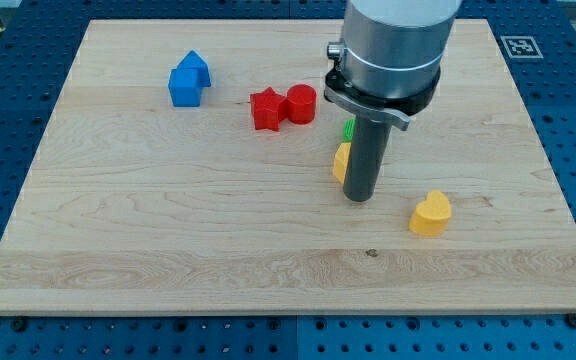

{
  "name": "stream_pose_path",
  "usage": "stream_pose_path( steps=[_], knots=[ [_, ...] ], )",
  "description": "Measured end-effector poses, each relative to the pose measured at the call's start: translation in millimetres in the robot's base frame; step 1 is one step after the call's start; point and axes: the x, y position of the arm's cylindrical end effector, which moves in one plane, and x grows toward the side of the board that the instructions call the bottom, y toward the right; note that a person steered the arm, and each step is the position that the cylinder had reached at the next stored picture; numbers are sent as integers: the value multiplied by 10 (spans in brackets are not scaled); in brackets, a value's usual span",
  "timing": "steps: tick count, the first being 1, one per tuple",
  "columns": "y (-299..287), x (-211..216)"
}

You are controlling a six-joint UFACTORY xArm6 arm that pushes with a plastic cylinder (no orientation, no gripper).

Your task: Slightly move yellow hexagon to the bottom left of the green circle

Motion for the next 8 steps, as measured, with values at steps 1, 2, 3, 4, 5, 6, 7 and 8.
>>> stream_pose_path(
  steps=[1,2,3,4,5,6,7,8],
  knots=[
    [-68,7],
    [-90,19],
    [6,21],
    [186,30],
    [187,-84],
    [89,-86],
    [86,-53],
    [58,-14]
  ],
)
